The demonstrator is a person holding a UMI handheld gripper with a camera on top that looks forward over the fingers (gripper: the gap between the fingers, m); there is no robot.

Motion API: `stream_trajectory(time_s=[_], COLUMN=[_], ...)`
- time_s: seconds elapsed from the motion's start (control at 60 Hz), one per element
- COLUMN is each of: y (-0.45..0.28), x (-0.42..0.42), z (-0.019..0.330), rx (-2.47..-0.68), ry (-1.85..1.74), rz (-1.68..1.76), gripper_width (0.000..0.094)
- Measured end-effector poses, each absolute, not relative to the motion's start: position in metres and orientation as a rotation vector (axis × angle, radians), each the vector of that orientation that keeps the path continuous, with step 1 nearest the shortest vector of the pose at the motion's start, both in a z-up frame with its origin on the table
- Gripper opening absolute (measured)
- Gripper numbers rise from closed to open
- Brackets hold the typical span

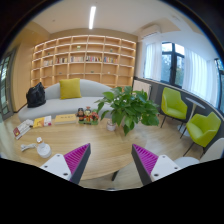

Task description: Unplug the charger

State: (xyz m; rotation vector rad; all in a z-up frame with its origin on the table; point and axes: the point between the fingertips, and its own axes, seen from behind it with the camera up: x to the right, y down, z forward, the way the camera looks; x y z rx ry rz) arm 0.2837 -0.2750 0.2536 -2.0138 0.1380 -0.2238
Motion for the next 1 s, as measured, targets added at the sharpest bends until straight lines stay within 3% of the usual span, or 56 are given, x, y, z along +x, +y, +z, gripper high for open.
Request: stream_trajectory(time_s=[0.133, 0.283, 0.55, 0.767, 1.0], y=[-0.281, -0.281, -0.257, -0.186, -0.095], x=[0.278, 0.234, 0.056, -0.06, -0.095], z=[0.239, 0.196, 0.112, 0.073, 0.052], rx=[-2.026, -2.054, -2.07, -2.022, -1.987], ry=[0.11, 0.04, -0.235, -0.301, -0.237], rz=[-0.236, -0.192, 0.062, 0.194, 0.167], gripper_width=[0.0856, 0.0851, 0.0858, 0.0856, 0.0849])
